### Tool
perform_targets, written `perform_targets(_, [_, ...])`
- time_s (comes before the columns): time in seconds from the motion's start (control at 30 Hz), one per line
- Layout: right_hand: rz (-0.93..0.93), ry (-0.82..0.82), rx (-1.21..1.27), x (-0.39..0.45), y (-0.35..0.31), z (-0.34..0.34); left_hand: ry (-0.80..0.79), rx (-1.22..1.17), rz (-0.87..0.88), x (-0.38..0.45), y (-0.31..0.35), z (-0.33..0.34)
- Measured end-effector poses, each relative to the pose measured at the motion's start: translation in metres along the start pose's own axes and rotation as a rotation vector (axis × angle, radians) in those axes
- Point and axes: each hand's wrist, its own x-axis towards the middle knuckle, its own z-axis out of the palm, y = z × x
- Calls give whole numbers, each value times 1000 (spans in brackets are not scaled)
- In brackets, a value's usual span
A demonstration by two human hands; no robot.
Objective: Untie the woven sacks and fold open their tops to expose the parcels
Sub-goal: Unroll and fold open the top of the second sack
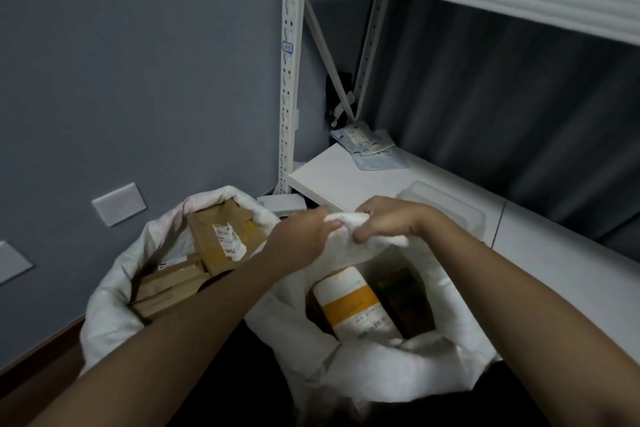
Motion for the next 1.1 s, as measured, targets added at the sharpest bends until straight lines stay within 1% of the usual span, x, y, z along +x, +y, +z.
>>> perform_targets(0.03, [-25, 63, -80, 0, 2, -3, -37, -145, -68, 6, -6, -1])
perform_targets(0.1, [-12, 242, -414, -2, 6, -5, -146, -434, -268, 18, -21, -12])
perform_targets(0.13, [17, 312, -537, -3, 10, -3, -196, -466, -333, 22, -27, -16])
perform_targets(0.17, [41, 344, -544, -3, 14, 1, -243, -407, -356, 25, -30, -19])
perform_targets(0.2, [55, 334, -456, -3, 16, 4, -266, -262, -325, 28, -28, -19])
perform_targets(0.23, [63, 293, -298, -3, 17, 6, -254, -116, -247, 30, -23, -18])
perform_targets(0.27, [69, 234, -121, -2, 17, 6, -214, -65, -156, 32, -14, -16])
perform_targets(0.33, [54, 104, 137, -4, 13, 0, -155, -108, -33, 33, 1, -9])
perform_targets(0.37, [36, 71, 180, -6, 12, -3, -119, -110, -3, 37, 5, -4])
perform_targets(0.4, [17, 75, 167, -7, 14, -5, -83, -99, -7, 40, 5, -2])
perform_targets(0.43, [2, 113, 95, -8, 18, -5, -62, -105, -37, 45, 3, -2])
perform_targets(0.5, [7, 231, -68, -12, 28, 2, -74, -191, -182, 52, -3, -8])
perform_targets(0.53, [12, 292, -79, -14, 33, 9, -102, -252, -284, 57, -5, -10])
perform_targets(0.57, [7, 351, -55, -16, 36, 16, -130, -257, -381, 60, -7, -10])
perform_targets(0.6, [0, 400, 7, -16, 38, 23, -124, -174, -416, 61, -3, -9])
perform_targets(0.63, [9, 439, 125, -16, 39, 26, -82, -26, -364, 59, 2, -6])
perform_targets(0.67, [22, 449, 290, -17, 38, 27, 10, 106, -226, 56, 10, -2])
perform_targets(0.7, [34, 418, 454, -20, 35, 25, 107, 132, -51, 53, 18, 3])
perform_targets(0.73, [38, 381, 556, -24, 35, 23, 127, 126, 132, 51, 24, 9])
perform_targets(0.77, [33, 354, 574, -29, 37, 20, 88, 56, 207, 50, 28, 10])
perform_targets(0.8, [30, 334, 539, -34, 40, 18, 28, -12, 175, 53, 32, 7])
perform_targets(0.83, [37, 319, 478, -39, 45, 17, -34, -52, 97, 58, 32, 3])
perform_targets(0.87, [58, 311, 401, -43, 49, 19, -73, -32, 45, 64, 28, 2])
perform_targets(0.93, [106, 331, 268, -47, 56, 23, -51, 57, 45, 75, 23, -4])
perform_targets(0.97, [129, 384, 232, -47, 57, 22, -29, 68, 49, 79, 24, -8])
perform_targets(1.0, [136, 475, 210, -49, 56, 18, 11, 75, 70, 83, 27, -11])
perform_targets(1.03, [125, 595, 164, -50, 53, 10, 54, 71, 89, 85, 30, -14])
perform_targets(1.1, [55, 879, -68, -53, 45, -8, 165, 46, 106, 88, 39, -24])
